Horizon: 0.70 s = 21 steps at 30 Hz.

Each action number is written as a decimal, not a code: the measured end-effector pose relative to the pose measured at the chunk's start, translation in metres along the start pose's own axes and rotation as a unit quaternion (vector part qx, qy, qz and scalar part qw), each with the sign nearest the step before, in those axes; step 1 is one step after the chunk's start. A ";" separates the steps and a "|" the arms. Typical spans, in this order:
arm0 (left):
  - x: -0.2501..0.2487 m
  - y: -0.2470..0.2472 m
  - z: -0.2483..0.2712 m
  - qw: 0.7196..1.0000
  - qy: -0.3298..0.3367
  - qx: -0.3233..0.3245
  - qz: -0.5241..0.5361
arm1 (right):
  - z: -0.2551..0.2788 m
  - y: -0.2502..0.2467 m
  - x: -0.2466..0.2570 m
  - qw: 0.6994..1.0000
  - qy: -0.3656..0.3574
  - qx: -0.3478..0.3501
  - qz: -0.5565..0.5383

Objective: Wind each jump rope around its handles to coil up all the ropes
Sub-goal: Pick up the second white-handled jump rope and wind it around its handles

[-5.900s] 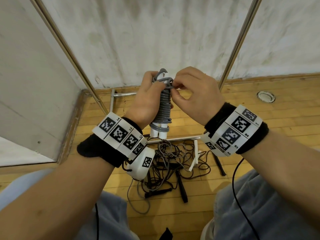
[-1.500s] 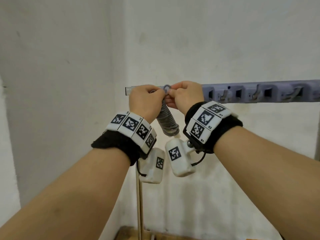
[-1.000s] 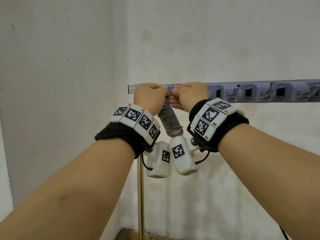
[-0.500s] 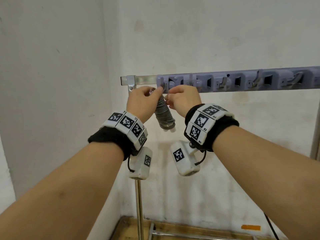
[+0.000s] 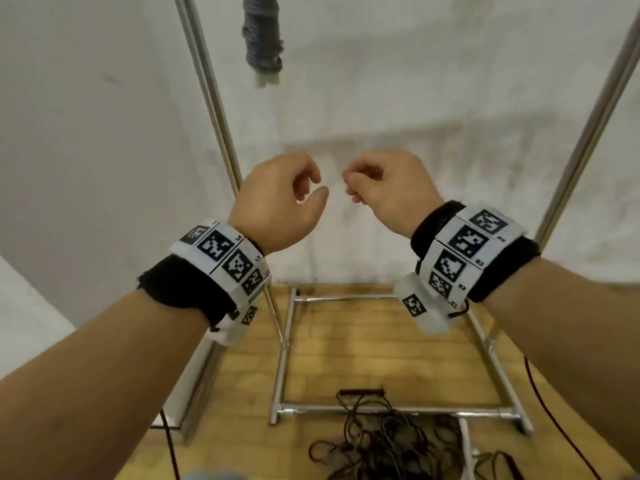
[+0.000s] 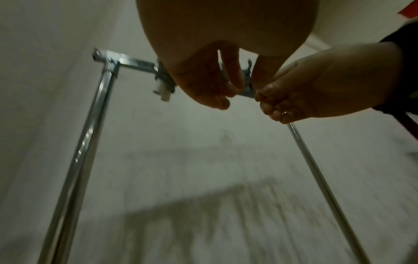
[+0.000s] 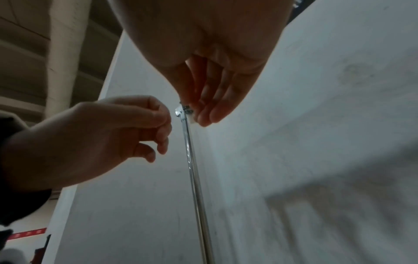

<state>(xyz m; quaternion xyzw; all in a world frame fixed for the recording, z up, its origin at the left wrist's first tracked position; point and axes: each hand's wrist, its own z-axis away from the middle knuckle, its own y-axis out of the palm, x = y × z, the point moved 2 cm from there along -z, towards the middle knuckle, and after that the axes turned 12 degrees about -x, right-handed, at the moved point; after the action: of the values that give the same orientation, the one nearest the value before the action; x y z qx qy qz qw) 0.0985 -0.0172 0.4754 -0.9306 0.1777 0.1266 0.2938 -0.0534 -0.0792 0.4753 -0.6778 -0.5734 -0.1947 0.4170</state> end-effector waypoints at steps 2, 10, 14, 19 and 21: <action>-0.002 0.022 0.038 0.997 -0.001 0.078 0.002 | 0.031 -0.004 -0.032 0.999 0.018 0.028 0.040; 0.024 0.139 0.187 0.950 -0.008 0.312 -0.015 | 0.161 0.001 -0.184 0.954 0.091 0.186 0.217; 0.034 0.198 0.262 0.911 -0.028 0.411 -0.014 | 0.221 0.011 -0.261 0.885 0.163 0.321 0.297; 0.040 0.265 0.341 0.860 -0.033 0.510 0.000 | 0.286 0.026 -0.334 0.792 0.258 0.444 0.329; 0.044 0.286 0.367 0.846 -0.039 0.532 0.004 | 0.305 0.032 -0.358 0.764 0.282 0.469 0.341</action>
<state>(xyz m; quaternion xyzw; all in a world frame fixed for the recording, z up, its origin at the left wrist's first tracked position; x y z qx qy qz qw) -0.0258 -0.0296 0.0251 -0.6254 0.2101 0.0506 0.7498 -0.1844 -0.0584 0.0226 -0.4627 -0.1810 0.0711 0.8649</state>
